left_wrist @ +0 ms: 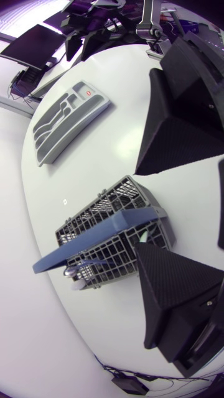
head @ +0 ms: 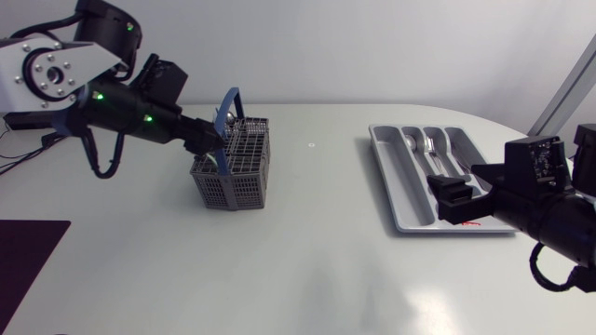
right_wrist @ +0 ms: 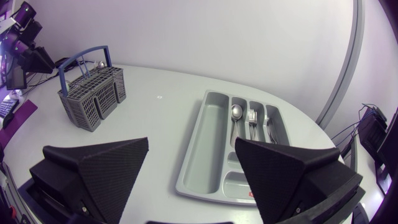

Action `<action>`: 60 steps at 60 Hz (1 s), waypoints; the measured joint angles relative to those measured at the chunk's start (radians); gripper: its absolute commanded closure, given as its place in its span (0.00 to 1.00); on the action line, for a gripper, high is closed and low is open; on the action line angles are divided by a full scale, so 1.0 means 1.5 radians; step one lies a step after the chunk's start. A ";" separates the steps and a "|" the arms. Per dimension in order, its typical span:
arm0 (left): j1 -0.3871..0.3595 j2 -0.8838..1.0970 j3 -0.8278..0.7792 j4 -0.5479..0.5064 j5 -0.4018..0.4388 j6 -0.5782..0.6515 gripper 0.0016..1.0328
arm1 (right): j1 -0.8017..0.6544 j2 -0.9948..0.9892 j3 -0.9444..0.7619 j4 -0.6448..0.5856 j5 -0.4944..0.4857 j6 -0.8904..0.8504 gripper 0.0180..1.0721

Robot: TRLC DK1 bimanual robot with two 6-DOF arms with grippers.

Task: Unload the cutlery basket into the drawer organizer.

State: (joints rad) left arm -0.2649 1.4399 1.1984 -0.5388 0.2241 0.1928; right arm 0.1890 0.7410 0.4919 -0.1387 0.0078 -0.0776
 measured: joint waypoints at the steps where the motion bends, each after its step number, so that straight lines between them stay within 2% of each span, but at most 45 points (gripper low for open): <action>1: -0.008 0.007 0.010 -0.002 -0.010 -0.007 0.29 | 0.000 0.000 0.000 0.000 0.000 0.000 0.05; 4: -0.028 0.026 0.032 -0.003 -0.043 -0.023 0.31 | 0.000 0.003 0.000 0.000 0.000 0.000 0.05; 12: -0.071 0.082 0.086 -0.004 -0.149 -0.066 0.45 | 0.000 0.009 0.000 0.000 -0.002 0.000 0.05; 21: -0.087 0.132 0.114 -0.004 -0.239 -0.110 0.57 | 0.000 0.009 0.000 0.000 -0.005 0.000 0.05; 39: -0.082 0.158 0.118 -0.003 -0.262 -0.178 0.83 | 0.000 0.009 0.000 0.001 -0.022 -0.001 0.05; 50: -0.082 0.151 0.113 -0.001 -0.256 -0.184 0.86 | 0.001 0.009 0.000 0.001 -0.023 -0.001 0.05; 60: -0.086 0.093 0.048 0.008 -0.256 -0.185 0.86 | 0.001 0.009 0.000 0.001 -0.023 -0.001 0.05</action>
State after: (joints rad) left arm -0.3943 1.5799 1.2701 -0.5266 -0.1600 -0.0845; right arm 0.1902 0.7540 0.4919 -0.1379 -0.0265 -0.0784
